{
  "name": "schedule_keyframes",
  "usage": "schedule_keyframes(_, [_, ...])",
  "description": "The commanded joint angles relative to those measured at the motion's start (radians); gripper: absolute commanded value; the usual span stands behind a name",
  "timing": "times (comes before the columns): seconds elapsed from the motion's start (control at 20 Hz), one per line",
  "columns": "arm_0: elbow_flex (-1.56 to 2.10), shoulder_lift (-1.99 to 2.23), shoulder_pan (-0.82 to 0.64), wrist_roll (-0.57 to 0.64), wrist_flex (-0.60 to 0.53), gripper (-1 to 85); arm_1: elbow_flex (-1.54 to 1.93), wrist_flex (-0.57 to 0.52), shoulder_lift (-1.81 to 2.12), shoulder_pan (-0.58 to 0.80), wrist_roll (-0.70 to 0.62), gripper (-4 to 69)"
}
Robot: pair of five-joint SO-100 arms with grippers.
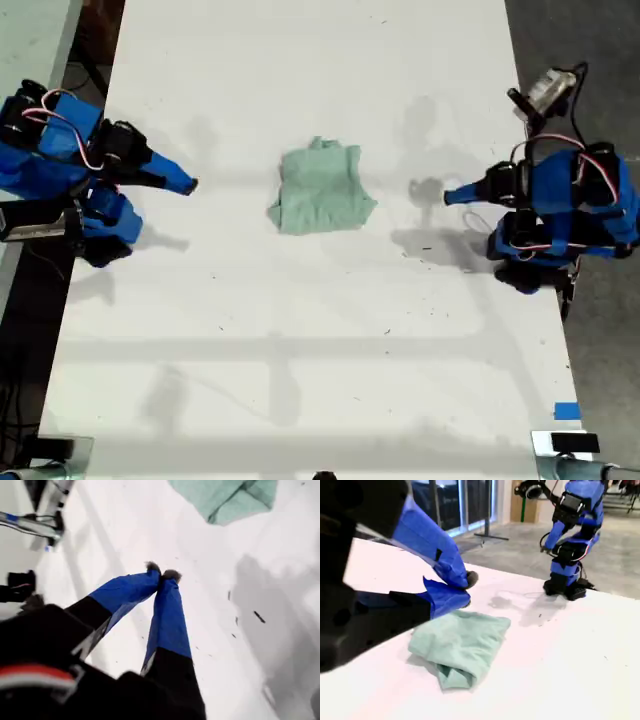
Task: Fold t shirt
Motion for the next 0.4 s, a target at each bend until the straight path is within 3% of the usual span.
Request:
schedule_keyframes(0.0, [0.552, 0.420, 0.014, -0.061, -0.166, 0.0, 0.339, -0.190, 0.259, -0.104, 0.008, 1.9])
schedule_keyframes(0.1, [0.873, 0.782, 0.048, -0.091, -0.199, 0.0, 0.531, -0.264, 0.276, -0.150, 0.051, 1.6])
schedule_keyframes(0.15, [0.905, 0.758, 0.052, -0.095, -0.186, 0.0, 0.615, -0.353, 0.276, -0.169, 0.012, 1.5])
schedule_keyframes(0.2, [0.979, 0.772, 0.064, -0.074, -0.245, -0.1, 0.669, -0.407, 0.276, -0.184, 0.015, 1.5])
schedule_keyframes(0.25, [1.023, 0.775, 0.069, -0.055, -0.285, -0.1, 0.703, -0.420, 0.276, -0.184, 0.003, 1.5])
schedule_keyframes(0.35, [1.103, 0.776, 0.029, -0.067, -0.258, -0.1, 0.769, -0.380, 0.278, -0.144, -0.020, 3.9])
